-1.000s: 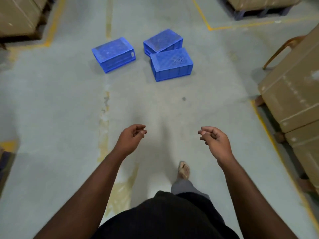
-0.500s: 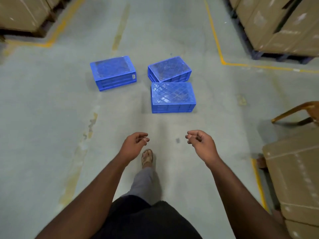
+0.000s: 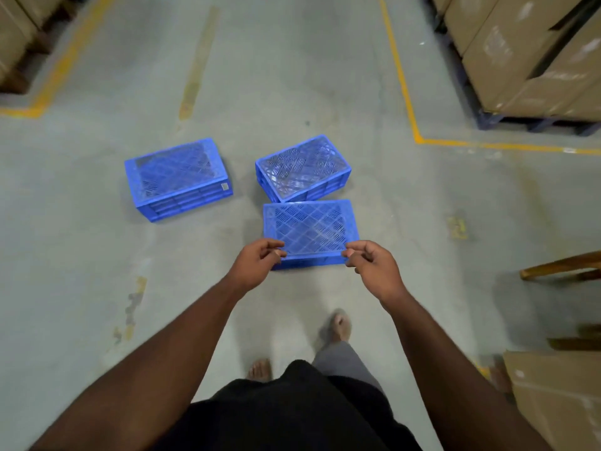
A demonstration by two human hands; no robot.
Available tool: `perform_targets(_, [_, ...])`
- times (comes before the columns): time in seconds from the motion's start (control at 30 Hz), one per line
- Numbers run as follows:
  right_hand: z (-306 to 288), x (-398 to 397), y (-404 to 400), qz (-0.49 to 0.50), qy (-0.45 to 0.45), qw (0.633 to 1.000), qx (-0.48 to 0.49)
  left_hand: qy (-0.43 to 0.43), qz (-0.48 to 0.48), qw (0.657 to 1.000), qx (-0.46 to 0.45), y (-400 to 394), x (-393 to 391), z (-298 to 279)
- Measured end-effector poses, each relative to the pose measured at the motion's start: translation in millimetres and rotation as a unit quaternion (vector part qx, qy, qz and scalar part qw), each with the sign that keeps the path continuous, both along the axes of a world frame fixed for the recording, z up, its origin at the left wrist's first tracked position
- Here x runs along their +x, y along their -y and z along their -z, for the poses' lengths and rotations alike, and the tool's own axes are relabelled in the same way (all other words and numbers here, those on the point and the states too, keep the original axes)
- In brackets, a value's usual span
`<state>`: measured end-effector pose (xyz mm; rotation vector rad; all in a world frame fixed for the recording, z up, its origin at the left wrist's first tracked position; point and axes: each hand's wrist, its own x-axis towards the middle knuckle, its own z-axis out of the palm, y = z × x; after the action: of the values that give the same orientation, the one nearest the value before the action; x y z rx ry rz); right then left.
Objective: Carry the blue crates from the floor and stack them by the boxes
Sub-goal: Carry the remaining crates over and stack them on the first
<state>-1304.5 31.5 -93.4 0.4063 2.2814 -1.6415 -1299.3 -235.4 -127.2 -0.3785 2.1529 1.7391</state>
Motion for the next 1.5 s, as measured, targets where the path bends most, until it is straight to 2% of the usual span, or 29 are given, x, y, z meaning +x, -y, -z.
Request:
perform_targets(0.2, [71,-195,-22,-0.017,0.019,1.0,-0.01,0.039,-0.059,0.997,-0.035,-44,-162,56])
perform_targets(0.33, [154,-311,-28,-0.093,0.075,0.993,0.02,0.095,-0.098,0.989,-0.053,-67,-257,119])
perform_targets(0.43, [236,-382,-35,-0.183,0.1,0.975,0.079,0.151,-0.096,0.98,-0.089,-71,-319,197])
perform_targets(0.53, [336,-438,-45,-0.296,0.096,0.939,0.144,0.191,-0.047,0.968,-0.154,-70,-369,299])
perform_targets(0.7, [506,-500,-53,-0.373,0.089,0.904,0.191,0.151,0.073,0.946,-0.278,-67,-431,447])
perform_targets(0.77, [563,-521,-49,-0.429,0.07,0.859,0.269,0.126,0.087,0.935,-0.319,-60,-446,503])
perform_targets(0.87, [623,-554,-41,-0.529,0.002,0.732,0.429,0.118,0.096,0.91,-0.385,-42,-466,566])
perform_targets(0.9, [636,-559,-39,-0.531,-0.006,0.712,0.46,0.129,0.112,0.897,-0.409,-36,-470,581])
perform_targets(1.0, [656,-561,-34,-0.524,-0.038,0.69,0.498,0.137,0.193,0.847,-0.476,-19,-465,605])
perform_targets(1.07, [653,-555,-31,-0.528,-0.059,0.673,0.514,0.087,0.22,0.818,-0.525,-10,-454,606])
perform_targets(1.13, [642,-544,-34,-0.522,-0.079,0.671,0.52,0.033,0.222,0.794,-0.565,-3,-442,600])
perform_targets(1.27, [605,-497,-48,-0.481,-0.127,0.705,0.505,-0.014,0.251,0.781,-0.571,9,-428,579])
perform_targets(1.4, [566,-441,-62,-0.423,-0.152,0.716,0.533,-0.092,0.274,0.778,-0.558,12,-408,537])
perform_targets(1.5, [542,-404,-73,-0.379,-0.159,0.738,0.535,-0.14,0.224,0.813,-0.519,6,-375,510])
